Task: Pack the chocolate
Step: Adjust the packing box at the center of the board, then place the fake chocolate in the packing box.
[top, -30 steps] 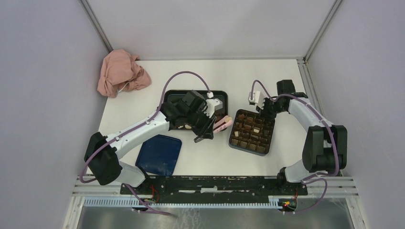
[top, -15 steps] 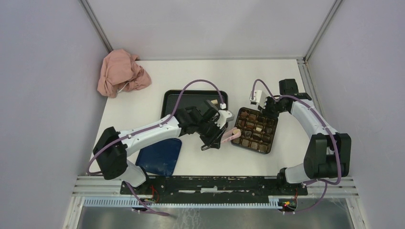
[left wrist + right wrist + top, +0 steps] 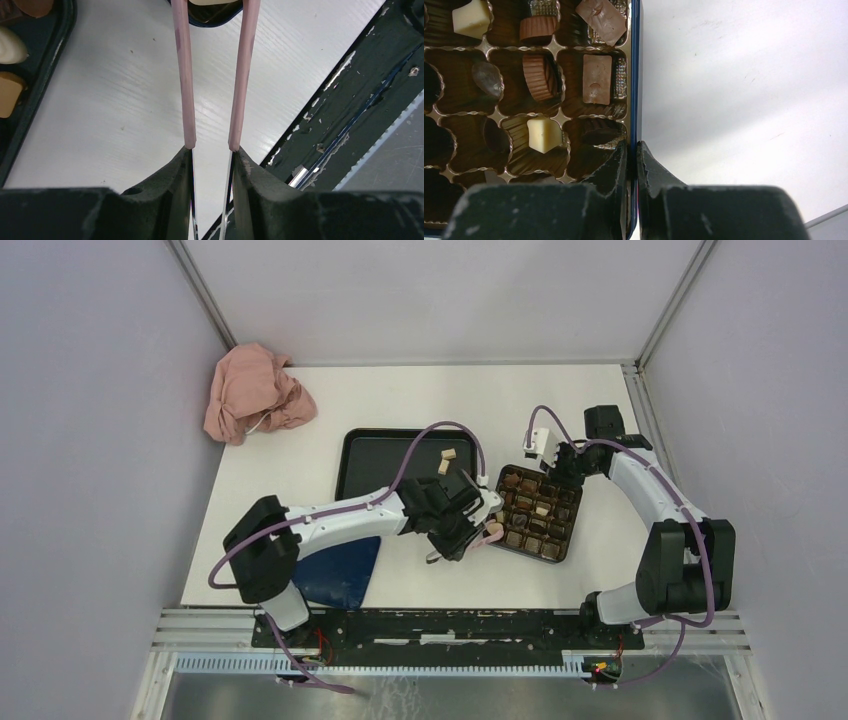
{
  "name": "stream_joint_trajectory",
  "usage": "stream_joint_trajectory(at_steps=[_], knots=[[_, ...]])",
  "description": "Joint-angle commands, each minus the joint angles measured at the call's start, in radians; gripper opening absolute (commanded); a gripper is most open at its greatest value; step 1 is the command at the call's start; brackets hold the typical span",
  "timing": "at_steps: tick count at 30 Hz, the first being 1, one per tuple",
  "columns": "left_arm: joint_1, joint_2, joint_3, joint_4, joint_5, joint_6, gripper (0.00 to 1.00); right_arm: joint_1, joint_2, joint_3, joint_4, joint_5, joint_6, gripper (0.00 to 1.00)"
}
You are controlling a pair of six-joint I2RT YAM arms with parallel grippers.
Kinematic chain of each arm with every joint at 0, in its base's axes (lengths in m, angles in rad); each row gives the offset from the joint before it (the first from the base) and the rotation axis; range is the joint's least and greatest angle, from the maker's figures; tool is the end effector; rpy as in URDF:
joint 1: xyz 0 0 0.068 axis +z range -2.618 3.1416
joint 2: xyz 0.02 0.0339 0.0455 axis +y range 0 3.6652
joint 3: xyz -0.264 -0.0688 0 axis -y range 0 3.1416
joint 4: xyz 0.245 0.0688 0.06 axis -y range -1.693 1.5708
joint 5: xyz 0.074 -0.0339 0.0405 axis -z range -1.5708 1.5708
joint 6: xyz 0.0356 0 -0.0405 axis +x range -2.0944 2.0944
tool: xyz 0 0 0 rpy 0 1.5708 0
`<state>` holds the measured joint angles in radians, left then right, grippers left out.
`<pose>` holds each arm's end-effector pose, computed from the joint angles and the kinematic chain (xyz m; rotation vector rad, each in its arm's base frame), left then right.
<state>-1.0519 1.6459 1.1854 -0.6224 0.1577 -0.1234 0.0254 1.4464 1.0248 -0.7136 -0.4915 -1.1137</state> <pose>0.1623 -0.2955 0.2252 1.2875 2.4496 -0.5638 0.2793 0.0239 0.2344 -1.4715 2.0395 0.2512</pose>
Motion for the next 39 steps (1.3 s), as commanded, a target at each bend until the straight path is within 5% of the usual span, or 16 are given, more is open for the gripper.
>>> stream_joint_trajectory(at_steps=[1,15,26,32,39], knots=[[-0.021,0.022,0.059,0.006,-0.05,-0.048,0.23,0.001,-0.005,0.051,0.023,-0.017,0.013,0.0],[-0.035,0.048,0.085,-0.035,-0.108,-0.048,0.5,0.002,0.005,0.052,0.016,-0.019,0.01,0.0],[-0.016,-0.024,0.079,0.022,-0.087,-0.066,0.45,0.001,0.05,0.055,0.015,-0.023,0.021,0.01],[0.098,-0.103,0.022,0.108,0.004,-0.084,0.43,0.001,0.135,0.074,-0.004,-0.01,0.039,0.08],[0.367,-0.149,-0.033,0.128,0.12,-0.086,0.43,0.001,0.192,0.088,-0.034,-0.012,0.034,0.2]])
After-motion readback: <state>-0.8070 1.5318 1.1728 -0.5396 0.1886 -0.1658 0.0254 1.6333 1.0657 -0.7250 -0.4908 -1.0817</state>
